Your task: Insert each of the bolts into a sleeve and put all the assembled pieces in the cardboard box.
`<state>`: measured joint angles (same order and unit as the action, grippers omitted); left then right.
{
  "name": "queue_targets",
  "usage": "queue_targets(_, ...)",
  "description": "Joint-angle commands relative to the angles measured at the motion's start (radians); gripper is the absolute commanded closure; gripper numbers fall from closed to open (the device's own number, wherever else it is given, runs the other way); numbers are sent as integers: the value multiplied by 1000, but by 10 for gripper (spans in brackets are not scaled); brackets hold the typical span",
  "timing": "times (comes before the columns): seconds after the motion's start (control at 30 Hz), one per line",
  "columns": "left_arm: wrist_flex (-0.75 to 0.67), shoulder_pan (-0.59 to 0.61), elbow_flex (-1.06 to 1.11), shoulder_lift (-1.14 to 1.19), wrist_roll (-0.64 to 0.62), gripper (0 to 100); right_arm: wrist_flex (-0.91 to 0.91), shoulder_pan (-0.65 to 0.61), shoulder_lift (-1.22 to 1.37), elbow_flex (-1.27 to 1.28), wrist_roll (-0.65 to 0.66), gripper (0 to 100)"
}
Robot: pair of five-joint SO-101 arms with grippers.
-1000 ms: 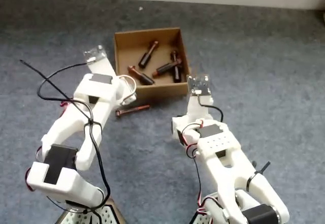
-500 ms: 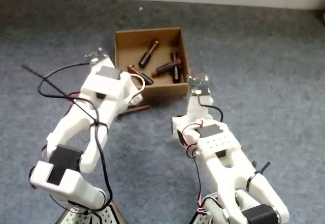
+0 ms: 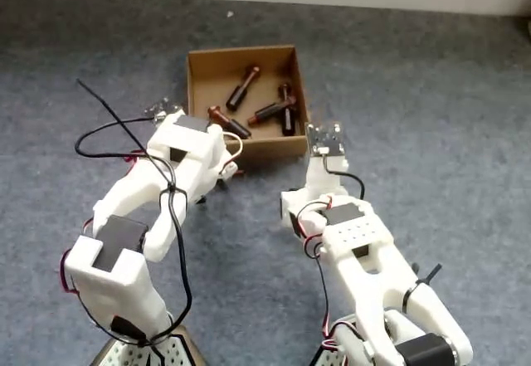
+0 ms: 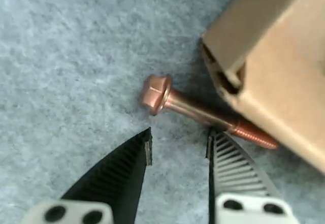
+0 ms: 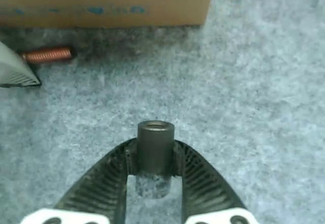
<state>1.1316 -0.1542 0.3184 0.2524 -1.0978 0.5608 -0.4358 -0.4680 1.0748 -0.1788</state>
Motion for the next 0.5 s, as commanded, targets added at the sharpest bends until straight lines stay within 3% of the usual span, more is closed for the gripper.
queue_targets(0.0, -11, 10, -35, -71, -9, 814, -18, 13, -48, -10, -5, 995)
queue_targets(0.2, 6, 18, 18, -206, -12, 814, -18, 13, -50, -10, -5, 995)
queue_targets(0.47, -241, 44, 127, -140, -12, 814, -18, 13, -50, -10, -3, 995)
